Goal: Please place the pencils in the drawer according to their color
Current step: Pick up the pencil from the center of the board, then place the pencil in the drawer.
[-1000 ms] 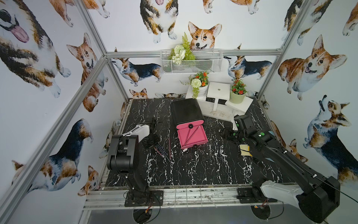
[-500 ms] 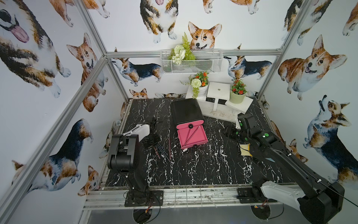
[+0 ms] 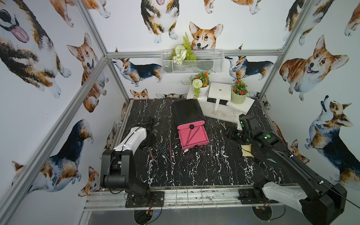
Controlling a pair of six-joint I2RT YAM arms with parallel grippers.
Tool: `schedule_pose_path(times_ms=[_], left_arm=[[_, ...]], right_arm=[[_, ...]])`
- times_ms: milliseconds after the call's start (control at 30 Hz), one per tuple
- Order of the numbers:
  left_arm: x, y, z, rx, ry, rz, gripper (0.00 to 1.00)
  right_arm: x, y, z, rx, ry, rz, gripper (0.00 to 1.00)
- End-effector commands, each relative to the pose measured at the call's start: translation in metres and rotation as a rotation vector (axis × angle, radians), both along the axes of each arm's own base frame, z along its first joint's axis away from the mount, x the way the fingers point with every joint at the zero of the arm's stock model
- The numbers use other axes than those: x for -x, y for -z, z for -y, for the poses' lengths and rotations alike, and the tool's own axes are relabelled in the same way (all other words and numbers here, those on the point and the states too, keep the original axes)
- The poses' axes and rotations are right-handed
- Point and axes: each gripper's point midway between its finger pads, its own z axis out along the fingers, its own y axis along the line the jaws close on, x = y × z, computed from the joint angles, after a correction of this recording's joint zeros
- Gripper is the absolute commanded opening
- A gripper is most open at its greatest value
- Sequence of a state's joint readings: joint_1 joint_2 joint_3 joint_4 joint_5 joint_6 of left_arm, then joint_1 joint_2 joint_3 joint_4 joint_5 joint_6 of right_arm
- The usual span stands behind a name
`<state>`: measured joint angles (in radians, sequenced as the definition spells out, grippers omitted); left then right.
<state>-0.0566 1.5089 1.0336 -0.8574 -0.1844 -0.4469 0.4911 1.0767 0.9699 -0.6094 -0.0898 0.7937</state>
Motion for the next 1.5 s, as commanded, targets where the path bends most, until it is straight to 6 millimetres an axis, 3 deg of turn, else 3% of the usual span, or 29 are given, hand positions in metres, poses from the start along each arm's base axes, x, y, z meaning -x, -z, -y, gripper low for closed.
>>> schedule_pose_path(times_ms=[0, 233, 400, 533, 667, 867, 1267, 1300, 1467], left_arm=[[0.001, -0.02, 0.002, -0.031, 0.08, 0.03, 0.0], [-0.016, -0.094, 0.045, -0.02, 0.322, 0.293, 0.0], [-0.017, -0.153, 0.11, -0.007, 0.627, 0.491, 0.0], [-0.008, -0.172, 0.166, 0.058, 0.847, 0.529, 0.0], [0.003, -0.17, 0.214, 0.113, 1.038, 0.501, 0.0], [0.007, -0.157, 0.265, 0.163, 1.187, 0.454, 0.0], [-0.003, -0.107, 0.298, 0.093, 1.279, 0.258, 0.0], [-0.004, -0.095, 0.301, 0.079, 1.287, 0.225, 0.0], [-0.009, -0.079, 0.302, 0.034, 1.298, 0.191, 0.0]], right_arm=[[0.0, -0.001, 0.001, -0.002, 0.009, 0.004, 0.54], [0.001, 0.002, 0.001, -0.007, 0.009, 0.001, 0.54], [0.002, 0.007, 0.001, -0.008, 0.015, -0.01, 0.54], [0.002, 0.008, 0.004, -0.001, 0.027, -0.009, 0.54], [0.004, 0.006, 0.009, 0.008, 0.046, 0.001, 0.54], [0.006, 0.001, 0.016, 0.012, 0.071, 0.021, 0.54], [0.01, 0.001, 0.018, -0.002, 0.083, 0.029, 0.54], [0.01, 0.001, 0.018, -0.003, 0.083, 0.03, 0.54], [0.011, -0.001, 0.019, -0.005, 0.079, 0.037, 0.55]])
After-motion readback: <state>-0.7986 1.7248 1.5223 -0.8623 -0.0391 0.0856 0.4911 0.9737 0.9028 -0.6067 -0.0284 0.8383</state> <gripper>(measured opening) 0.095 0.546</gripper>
